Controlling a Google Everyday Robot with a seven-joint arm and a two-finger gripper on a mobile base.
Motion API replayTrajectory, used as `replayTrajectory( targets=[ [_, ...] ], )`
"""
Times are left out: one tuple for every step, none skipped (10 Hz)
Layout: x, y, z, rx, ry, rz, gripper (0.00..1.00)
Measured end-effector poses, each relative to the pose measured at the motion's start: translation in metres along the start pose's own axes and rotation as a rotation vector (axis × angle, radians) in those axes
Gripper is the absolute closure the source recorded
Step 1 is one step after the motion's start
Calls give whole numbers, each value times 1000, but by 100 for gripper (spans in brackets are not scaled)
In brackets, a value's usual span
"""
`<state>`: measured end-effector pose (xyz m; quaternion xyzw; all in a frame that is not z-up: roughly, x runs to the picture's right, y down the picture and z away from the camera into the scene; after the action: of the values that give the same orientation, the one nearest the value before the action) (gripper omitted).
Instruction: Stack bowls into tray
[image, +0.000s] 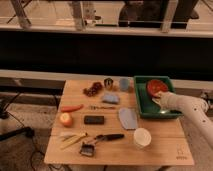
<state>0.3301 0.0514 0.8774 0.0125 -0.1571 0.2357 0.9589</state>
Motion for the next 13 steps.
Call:
replayTrajectory(
  targets=[
    [-1, 1, 0, 0, -2, -1, 100],
    [-2, 2, 1, -2, -5, -5, 100],
    [-4, 2, 1, 0, -9, -9, 100],
    [-5, 2, 1, 4, -11, -14, 100],
    [-6, 1, 0, 11, -13, -22, 100],
    [-8, 0, -2, 20, -15, -29, 100],
    [-9, -1, -3, 33, -18, -38, 100],
    [-11, -2, -5, 45, -23, -48, 100],
    [-12, -3, -6, 55, -27, -55, 100],
    [-12, -5, -9, 73, -32, -62, 100],
    [-13, -5, -10, 81, -35, -67, 100],
    [-14, -3, -10, 92, -42, -83, 100],
    [-15, -3, -10, 97, -44, -94, 100]
  ],
)
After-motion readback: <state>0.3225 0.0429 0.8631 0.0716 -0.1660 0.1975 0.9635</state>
